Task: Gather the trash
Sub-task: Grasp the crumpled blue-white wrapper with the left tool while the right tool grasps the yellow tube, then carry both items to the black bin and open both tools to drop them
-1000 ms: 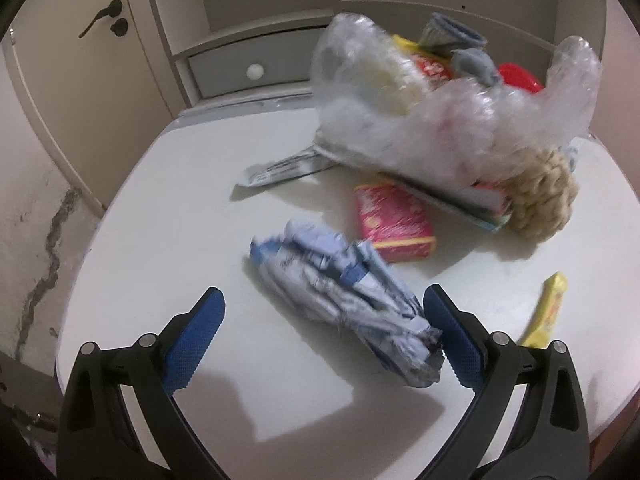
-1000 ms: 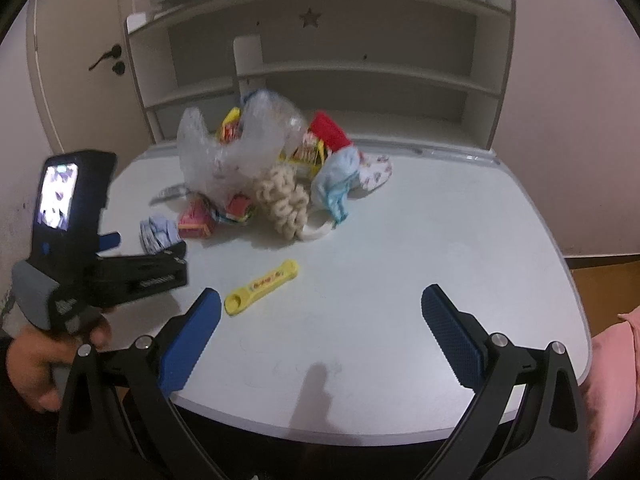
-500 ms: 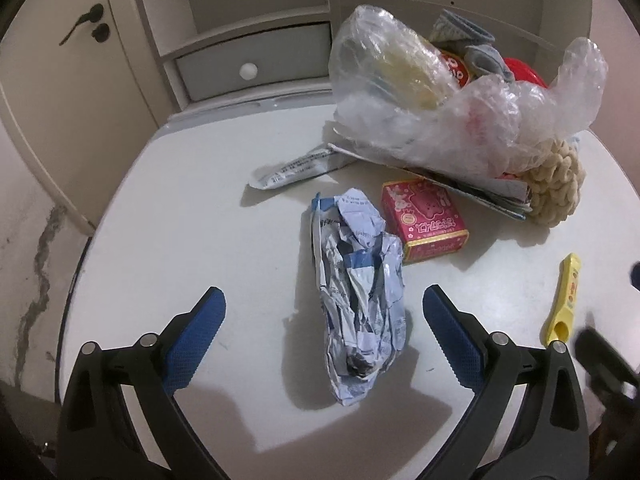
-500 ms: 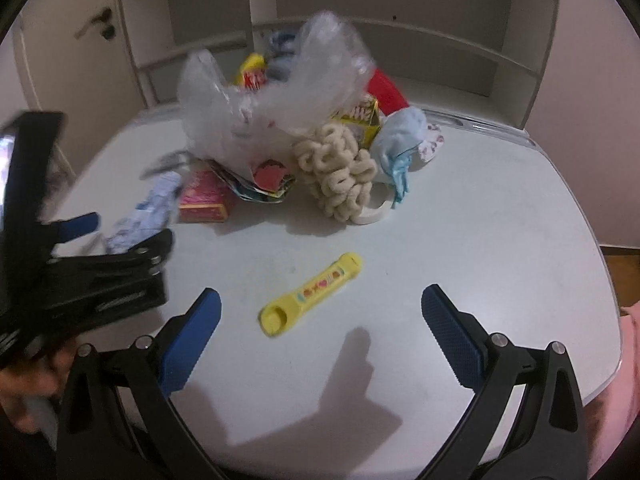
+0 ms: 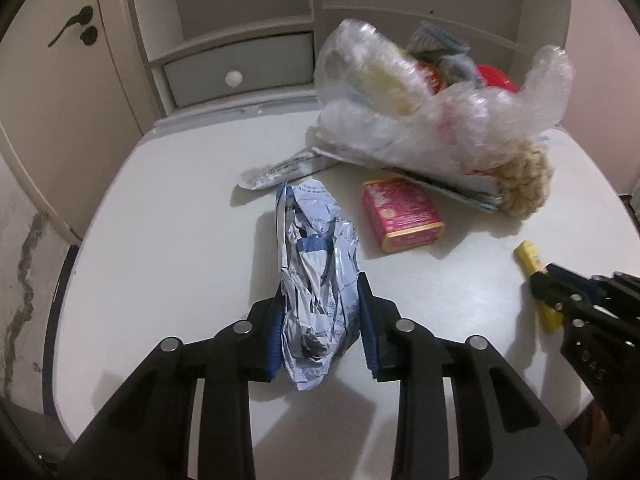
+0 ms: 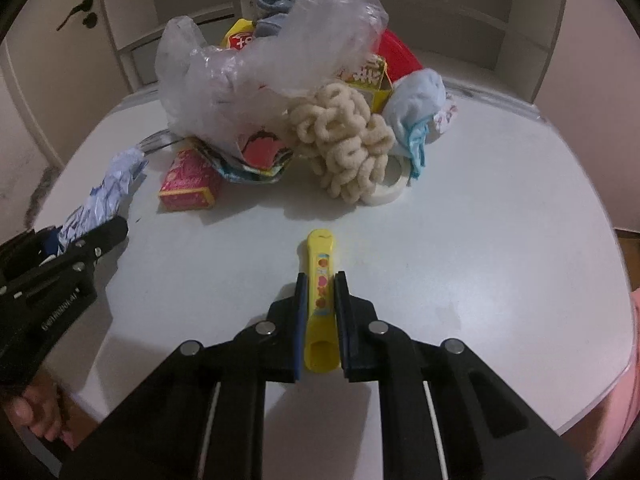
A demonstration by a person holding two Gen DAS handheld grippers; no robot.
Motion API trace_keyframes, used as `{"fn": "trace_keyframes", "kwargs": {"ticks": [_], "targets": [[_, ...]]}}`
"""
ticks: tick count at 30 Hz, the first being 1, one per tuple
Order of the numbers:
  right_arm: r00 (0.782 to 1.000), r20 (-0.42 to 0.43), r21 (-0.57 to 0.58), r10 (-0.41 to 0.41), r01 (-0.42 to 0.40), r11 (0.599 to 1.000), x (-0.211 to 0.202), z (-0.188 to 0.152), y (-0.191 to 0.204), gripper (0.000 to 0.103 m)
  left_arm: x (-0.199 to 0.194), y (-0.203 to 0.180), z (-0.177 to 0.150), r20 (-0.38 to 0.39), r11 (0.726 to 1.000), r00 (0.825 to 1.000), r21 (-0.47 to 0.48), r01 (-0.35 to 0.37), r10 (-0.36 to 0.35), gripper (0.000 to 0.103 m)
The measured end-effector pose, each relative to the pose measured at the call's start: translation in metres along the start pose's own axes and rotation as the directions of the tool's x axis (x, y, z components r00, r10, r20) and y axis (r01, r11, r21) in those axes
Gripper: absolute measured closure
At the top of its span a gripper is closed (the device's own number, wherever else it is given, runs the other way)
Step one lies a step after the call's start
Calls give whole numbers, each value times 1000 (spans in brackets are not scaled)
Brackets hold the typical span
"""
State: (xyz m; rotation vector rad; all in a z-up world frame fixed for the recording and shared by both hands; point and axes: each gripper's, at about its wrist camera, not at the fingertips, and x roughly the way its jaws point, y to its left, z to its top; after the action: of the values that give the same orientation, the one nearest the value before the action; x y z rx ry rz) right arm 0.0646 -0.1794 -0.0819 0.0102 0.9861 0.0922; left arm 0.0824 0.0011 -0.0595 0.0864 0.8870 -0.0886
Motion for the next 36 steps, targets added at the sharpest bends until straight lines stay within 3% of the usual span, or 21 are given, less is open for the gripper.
{"fn": "trace_keyframes", "kwargs": {"ticks": [4,7,12,15,19,21,25,27,31,36], "targets": [[999,47,20,-5,4,1000,-24,-10,-37,89,-24,-24,1,33,998,999,49,36,-38,73],[993,101,85,-56,47,995,-55,-23,-92,89,-40,-65,1,57,988,993,122,100,-107,73],[965,147,256,-216,174,951,-99,-60,-197,90,-60,-170,-2,63,921,952,280,272,-300,73],[939,122,393,-322,252,884,-120,-92,-273,89,-77,-250,-14,38,836,904,398,377,-426,73],[913,24,570,-407,322,756,-129,-155,-368,89,-91,-337,-37,-49,710,836,502,494,-547,73],[908,-23,622,-419,341,705,-125,-181,-399,89,-97,-385,-55,-105,629,793,551,549,-600,73],[913,-131,705,-386,360,611,-101,-238,-453,89,-89,-456,-90,-216,516,745,600,611,-631,73],[915,-179,718,-361,372,588,-87,-256,-471,89,-74,-481,-103,-273,480,730,603,637,-626,73],[928,-241,748,-283,363,556,-67,-299,-494,89,-39,-525,-122,-340,449,733,616,647,-589,73],[945,-278,786,-172,326,525,-44,-328,-503,89,7,-541,-126,-414,455,739,596,662,-531,73]]}}
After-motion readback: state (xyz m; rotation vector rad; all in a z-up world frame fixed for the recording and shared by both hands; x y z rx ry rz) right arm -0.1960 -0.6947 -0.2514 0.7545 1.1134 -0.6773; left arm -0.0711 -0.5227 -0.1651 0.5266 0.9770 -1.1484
